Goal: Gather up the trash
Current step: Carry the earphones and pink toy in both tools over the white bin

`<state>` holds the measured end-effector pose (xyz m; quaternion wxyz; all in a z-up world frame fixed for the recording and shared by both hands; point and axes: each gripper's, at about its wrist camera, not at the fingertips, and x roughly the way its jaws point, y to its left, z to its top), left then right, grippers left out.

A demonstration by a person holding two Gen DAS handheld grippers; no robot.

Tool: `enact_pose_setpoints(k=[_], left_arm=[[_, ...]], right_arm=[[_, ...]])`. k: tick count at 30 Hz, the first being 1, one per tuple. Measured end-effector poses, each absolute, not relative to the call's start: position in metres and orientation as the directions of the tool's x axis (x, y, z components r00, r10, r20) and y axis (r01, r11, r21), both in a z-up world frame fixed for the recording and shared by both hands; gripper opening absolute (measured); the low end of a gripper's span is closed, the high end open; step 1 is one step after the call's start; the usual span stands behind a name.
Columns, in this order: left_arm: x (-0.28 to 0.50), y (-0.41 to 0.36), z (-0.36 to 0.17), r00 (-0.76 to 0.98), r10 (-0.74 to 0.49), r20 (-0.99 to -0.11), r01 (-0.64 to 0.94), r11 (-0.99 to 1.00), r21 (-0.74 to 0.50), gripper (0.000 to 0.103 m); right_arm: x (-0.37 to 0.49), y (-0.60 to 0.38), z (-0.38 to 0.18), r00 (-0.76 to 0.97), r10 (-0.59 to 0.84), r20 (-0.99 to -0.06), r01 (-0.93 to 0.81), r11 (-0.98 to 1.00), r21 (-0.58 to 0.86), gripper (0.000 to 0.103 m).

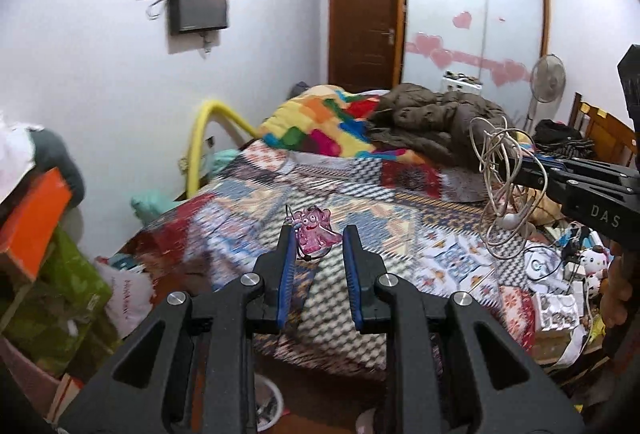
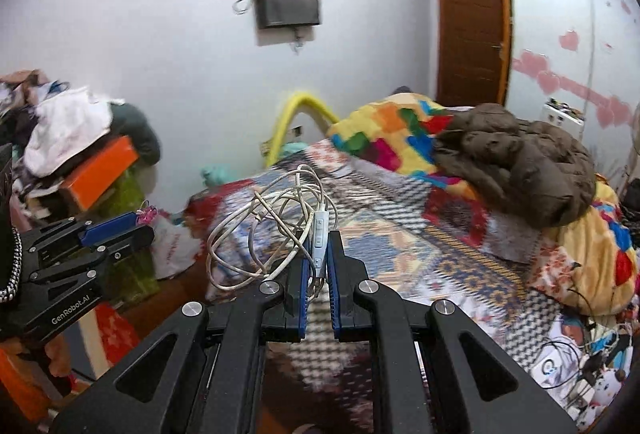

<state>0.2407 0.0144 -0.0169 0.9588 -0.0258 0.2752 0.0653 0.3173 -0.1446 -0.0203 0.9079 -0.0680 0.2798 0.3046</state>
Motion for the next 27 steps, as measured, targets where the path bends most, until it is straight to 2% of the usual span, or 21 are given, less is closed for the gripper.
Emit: enact_pose_setpoints(k=[7, 13, 21, 27], left_arm=[[0.185, 0.065, -0.042, 0.802, 0.17, -0.573, -0.231, 0.972, -0.035, 0.022], [0.152, 0.105, -0.079, 0.747, 0.207, -0.632, -0.312, 0.948, -0.058, 0.022], [0.134, 0.148, -0.14, 0.66, 0.224, -0.717, -0.403, 0.911, -0.086, 0.022], [0.141, 0.168, -0.206, 0.557, 0.18, -0.811, -0.441, 0.891, -0.105, 0.022]], right_arm=[[0.284, -0.086, -0.046, 0.575, 0.569, -0.587, -0.673, 0.738, 0.056, 0.008], [0.265, -0.034, -0.085, 0.481, 0.58, -0.658, -0.729, 0.681, 0.068, 0.008], [0.258, 0.025, -0.154, 0.344, 0.526, -0.778, -0.775, 0.627, 0.082, 0.008], [0.263, 0.058, -0.211, 0.22, 0.458, -0.861, -0.792, 0.599, 0.116, 0.008]])
